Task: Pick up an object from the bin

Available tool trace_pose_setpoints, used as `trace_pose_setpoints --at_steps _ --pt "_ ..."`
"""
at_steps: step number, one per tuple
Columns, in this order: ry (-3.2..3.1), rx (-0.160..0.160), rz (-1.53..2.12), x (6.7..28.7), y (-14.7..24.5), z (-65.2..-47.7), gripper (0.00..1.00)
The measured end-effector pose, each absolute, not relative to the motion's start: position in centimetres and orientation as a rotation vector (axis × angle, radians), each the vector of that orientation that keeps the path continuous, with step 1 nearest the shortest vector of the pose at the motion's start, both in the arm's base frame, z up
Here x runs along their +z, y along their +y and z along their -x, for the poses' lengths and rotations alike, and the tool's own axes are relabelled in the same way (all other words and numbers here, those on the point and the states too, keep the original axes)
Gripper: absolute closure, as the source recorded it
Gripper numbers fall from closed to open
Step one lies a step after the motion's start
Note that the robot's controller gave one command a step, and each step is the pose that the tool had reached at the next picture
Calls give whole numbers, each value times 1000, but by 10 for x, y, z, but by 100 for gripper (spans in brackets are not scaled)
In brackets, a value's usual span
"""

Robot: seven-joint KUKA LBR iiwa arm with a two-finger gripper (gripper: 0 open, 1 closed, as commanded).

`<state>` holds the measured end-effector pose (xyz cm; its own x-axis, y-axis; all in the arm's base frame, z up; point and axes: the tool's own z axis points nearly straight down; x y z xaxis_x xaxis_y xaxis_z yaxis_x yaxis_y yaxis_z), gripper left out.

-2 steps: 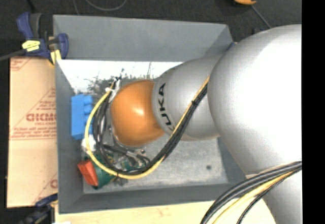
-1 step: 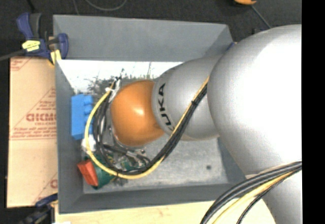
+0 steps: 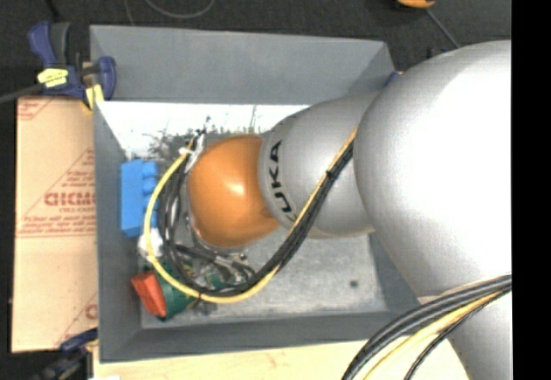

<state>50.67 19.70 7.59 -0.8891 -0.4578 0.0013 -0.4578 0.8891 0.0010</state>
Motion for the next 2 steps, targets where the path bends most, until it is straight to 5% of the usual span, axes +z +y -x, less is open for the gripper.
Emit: trace_pose_setpoints --at_steps 1,2 --pt "-2991 0 -954 131 181 -492 100" --pt "-2939 1 -1134 152 167 -499 100"
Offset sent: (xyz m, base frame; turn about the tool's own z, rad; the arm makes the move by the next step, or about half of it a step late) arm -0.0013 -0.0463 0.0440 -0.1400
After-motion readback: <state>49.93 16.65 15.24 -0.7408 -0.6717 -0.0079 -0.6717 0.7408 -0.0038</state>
